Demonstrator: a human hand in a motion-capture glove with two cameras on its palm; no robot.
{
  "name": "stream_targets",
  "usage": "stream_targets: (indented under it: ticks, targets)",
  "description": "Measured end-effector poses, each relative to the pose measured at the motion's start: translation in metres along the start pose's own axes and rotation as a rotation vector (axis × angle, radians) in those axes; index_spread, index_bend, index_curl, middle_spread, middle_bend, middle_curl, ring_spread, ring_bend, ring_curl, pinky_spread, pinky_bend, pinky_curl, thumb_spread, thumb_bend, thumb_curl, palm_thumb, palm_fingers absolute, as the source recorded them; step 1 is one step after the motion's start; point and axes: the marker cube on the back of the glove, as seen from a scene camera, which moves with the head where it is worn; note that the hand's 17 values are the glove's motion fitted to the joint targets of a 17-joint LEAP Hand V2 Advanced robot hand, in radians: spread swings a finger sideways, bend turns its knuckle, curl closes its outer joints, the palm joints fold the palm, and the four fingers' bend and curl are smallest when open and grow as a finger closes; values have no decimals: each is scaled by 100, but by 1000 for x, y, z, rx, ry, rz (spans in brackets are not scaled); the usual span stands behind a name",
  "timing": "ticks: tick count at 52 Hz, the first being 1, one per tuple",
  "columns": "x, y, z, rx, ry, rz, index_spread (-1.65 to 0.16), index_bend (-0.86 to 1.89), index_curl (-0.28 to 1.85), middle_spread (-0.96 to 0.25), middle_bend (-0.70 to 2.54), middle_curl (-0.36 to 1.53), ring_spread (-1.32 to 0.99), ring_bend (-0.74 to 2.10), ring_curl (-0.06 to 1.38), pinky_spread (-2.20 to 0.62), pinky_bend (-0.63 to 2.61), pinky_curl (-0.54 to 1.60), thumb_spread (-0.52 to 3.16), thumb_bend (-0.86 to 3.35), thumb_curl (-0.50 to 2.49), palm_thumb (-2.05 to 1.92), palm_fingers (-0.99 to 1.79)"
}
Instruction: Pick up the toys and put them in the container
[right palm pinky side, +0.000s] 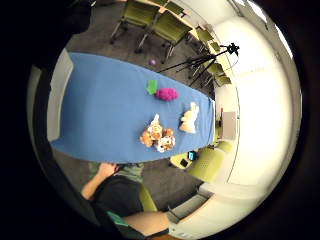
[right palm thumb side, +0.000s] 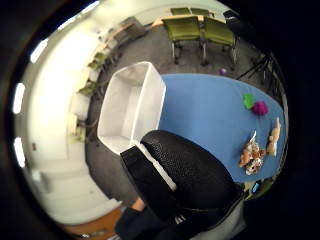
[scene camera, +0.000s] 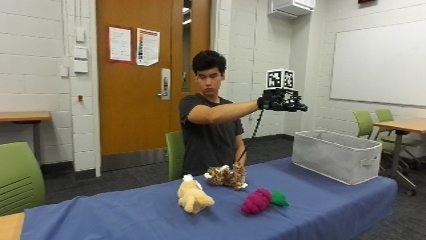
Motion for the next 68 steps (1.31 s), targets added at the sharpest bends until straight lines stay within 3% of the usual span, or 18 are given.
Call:
stream_targets:
  ticks: [7, 14, 26, 39, 48, 68]
  targets:
    - [3, 2, -3, 7, 1, -5, -15, 20, 11, -7, 25, 10, -20, 18, 5, -9, 41, 15, 74, -9, 0, -14, 18]
    - [7, 4, -5, 9, -12, -3, -19, 19, 17, -9, 25, 15, -25, 19, 7, -11, 42, 19, 94, -9, 2, -14, 15]
    - [34, 32, -11, -8, 44, -39, -21, 18, 24, -10, 25, 21, -29, 20, 11, -12, 43, 24, 105, -10, 4, -15, 11]
    - [119, 69, 0, 25, -5, -14, -22, 19, 29, -10, 26, 27, -30, 19, 15, -11, 44, 28, 105, -10, 5, -15, 7]
    - [173, 83, 62, 26, -48, 26, -22, 18, 32, -10, 26, 30, -30, 19, 17, -11, 46, 30, 104, -10, 6, -15, 8]
    - [213, 86, 246, -217, -144, 83, -24, 19, 39, -11, 25, 35, -31, 17, 19, -11, 47, 33, 101, -10, 8, -15, 2]
